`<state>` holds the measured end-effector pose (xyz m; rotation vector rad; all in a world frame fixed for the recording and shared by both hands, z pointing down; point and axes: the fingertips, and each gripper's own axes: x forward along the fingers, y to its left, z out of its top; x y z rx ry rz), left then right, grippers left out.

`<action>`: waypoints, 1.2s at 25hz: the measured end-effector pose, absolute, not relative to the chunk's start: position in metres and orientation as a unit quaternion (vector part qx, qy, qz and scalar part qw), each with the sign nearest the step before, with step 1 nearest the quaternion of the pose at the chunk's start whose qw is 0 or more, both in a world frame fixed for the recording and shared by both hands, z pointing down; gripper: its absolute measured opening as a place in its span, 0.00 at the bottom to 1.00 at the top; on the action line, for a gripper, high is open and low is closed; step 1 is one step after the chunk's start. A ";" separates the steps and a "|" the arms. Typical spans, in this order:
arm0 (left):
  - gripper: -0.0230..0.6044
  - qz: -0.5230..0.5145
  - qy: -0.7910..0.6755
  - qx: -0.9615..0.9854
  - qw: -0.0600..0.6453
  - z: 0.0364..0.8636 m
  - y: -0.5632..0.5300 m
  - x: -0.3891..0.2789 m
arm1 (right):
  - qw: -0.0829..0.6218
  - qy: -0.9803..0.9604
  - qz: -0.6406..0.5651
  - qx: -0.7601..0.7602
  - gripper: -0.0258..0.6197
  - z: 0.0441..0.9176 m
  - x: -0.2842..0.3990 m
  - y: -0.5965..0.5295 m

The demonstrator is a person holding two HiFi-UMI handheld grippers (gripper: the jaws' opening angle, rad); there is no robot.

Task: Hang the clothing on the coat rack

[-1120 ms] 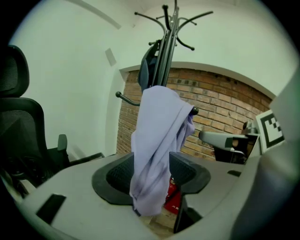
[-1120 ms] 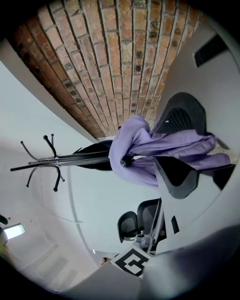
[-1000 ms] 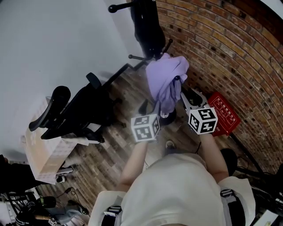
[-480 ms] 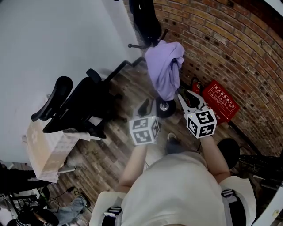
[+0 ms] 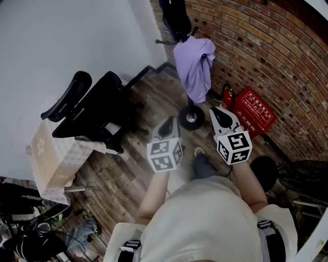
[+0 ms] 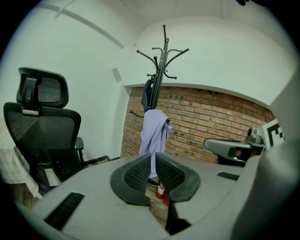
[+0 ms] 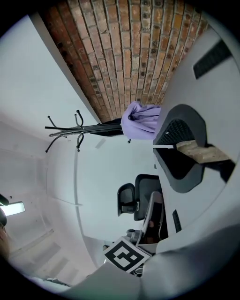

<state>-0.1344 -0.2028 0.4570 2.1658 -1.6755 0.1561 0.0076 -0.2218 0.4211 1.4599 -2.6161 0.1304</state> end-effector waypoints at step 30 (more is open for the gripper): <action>0.07 0.044 -0.586 0.790 0.174 0.445 -0.114 -0.125 | 0.048 -0.884 0.025 0.464 0.04 0.410 0.001 -0.128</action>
